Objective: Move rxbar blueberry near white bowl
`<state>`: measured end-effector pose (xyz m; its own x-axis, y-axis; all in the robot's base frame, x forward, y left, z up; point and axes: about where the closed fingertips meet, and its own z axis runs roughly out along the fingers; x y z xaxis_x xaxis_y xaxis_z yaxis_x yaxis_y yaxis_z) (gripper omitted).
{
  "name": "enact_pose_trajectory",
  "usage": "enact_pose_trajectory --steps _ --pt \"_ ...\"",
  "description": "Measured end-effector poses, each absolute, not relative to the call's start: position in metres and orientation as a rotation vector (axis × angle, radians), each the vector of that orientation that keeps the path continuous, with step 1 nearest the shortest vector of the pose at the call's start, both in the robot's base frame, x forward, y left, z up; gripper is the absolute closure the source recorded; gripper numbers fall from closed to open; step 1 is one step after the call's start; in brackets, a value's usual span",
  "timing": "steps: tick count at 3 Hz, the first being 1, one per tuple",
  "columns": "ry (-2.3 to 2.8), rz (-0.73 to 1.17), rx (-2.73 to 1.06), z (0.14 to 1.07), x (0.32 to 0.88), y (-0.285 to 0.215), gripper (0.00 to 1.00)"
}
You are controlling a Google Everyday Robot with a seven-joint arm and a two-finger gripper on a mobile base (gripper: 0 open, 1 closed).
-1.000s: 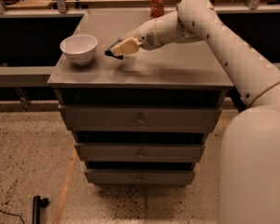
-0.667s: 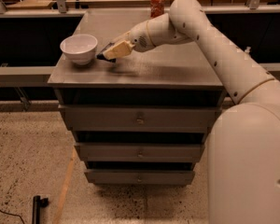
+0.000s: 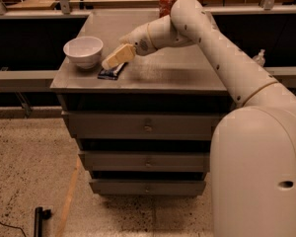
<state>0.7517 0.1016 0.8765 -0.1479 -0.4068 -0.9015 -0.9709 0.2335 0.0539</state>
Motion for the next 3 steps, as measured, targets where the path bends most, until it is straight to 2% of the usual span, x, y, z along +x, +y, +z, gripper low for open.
enact_pose_trajectory --steps 1,2,3 --pt "1.727 0.821 -1.258 0.882 0.759 0.095 0.00" --pt "1.721 0.754 -1.156 0.908 0.766 0.047 0.00" --pt "1.725 0.628 -1.016 0.944 0.764 -0.033 0.00"
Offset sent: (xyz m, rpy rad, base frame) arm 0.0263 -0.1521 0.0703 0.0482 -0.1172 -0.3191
